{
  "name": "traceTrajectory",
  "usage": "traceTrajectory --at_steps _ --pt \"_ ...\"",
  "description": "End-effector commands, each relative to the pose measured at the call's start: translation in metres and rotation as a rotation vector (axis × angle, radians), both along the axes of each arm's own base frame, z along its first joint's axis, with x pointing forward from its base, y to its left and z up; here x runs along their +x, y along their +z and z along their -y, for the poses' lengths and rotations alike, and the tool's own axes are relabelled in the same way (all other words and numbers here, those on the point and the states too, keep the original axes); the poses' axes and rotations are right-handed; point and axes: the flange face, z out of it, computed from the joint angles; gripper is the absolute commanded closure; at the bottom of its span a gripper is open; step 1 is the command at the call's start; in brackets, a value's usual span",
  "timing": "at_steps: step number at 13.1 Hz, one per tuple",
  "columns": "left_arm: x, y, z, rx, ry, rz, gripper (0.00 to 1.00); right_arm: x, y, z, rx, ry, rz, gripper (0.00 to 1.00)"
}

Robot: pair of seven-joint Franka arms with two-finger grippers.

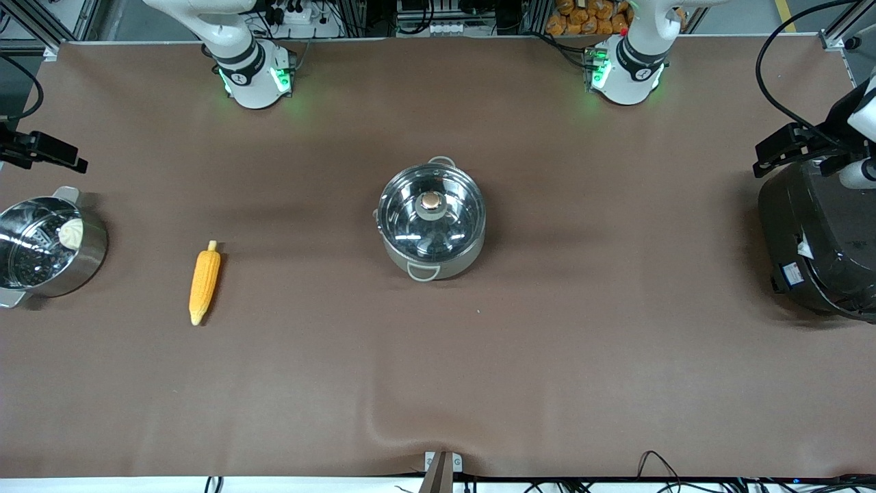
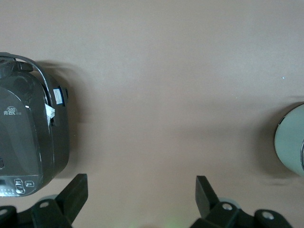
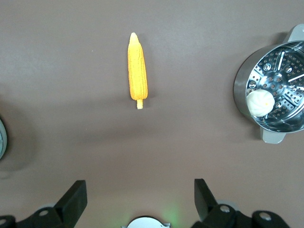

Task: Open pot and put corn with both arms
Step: 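Reach the left gripper to the glass lid knob on the pot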

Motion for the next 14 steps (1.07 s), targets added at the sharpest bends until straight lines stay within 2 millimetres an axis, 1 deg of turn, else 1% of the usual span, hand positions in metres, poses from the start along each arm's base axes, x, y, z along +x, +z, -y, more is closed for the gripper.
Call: traceTrajectory --at_steps 1,5,6,7,8,9,11,12,13,14 --pt "-0.007 0.003 -0.005 -0.022 -0.018 0.003 0.0 -0.001 -0.001 -0.003 0.005 -0.014 0.003 0.0" --pt "-0.002 0.001 0.0 -0.009 -0.009 0.004 0.0 -0.001 -0.001 -0.003 0.006 -0.014 0.0 0.0" --pt "0.004 -0.009 -0.007 -0.017 0.001 -0.015 0.0 -0.001 -0.001 -0.003 0.005 -0.014 0.001 0.0" --pt "0.006 -0.012 -0.006 -0.013 -0.009 -0.021 0.0 -0.001 -0.002 -0.003 0.006 -0.014 -0.002 0.0" --pt "0.006 -0.016 0.002 -0.001 -0.015 -0.028 0.0 -0.001 -0.002 -0.003 0.006 -0.014 -0.002 0.0" --pt "0.013 -0.029 0.008 0.005 -0.016 -0.047 0.0 -0.002 -0.007 -0.003 0.007 -0.014 -0.008 0.0" --pt "0.021 -0.048 0.039 0.013 0.019 -0.074 0.0 -0.001 -0.007 -0.003 0.007 -0.013 -0.008 0.0" --pt "0.023 -0.062 0.065 0.03 0.022 -0.092 0.0 -0.001 -0.007 -0.003 0.007 -0.014 -0.008 0.0" --pt "0.022 -0.073 0.098 0.069 0.016 -0.098 0.0 -0.002 -0.009 -0.003 0.007 -0.014 -0.011 0.0" --pt "0.023 -0.082 0.114 0.088 0.035 -0.101 0.0 -0.002 -0.009 -0.003 0.007 -0.013 -0.008 0.0"
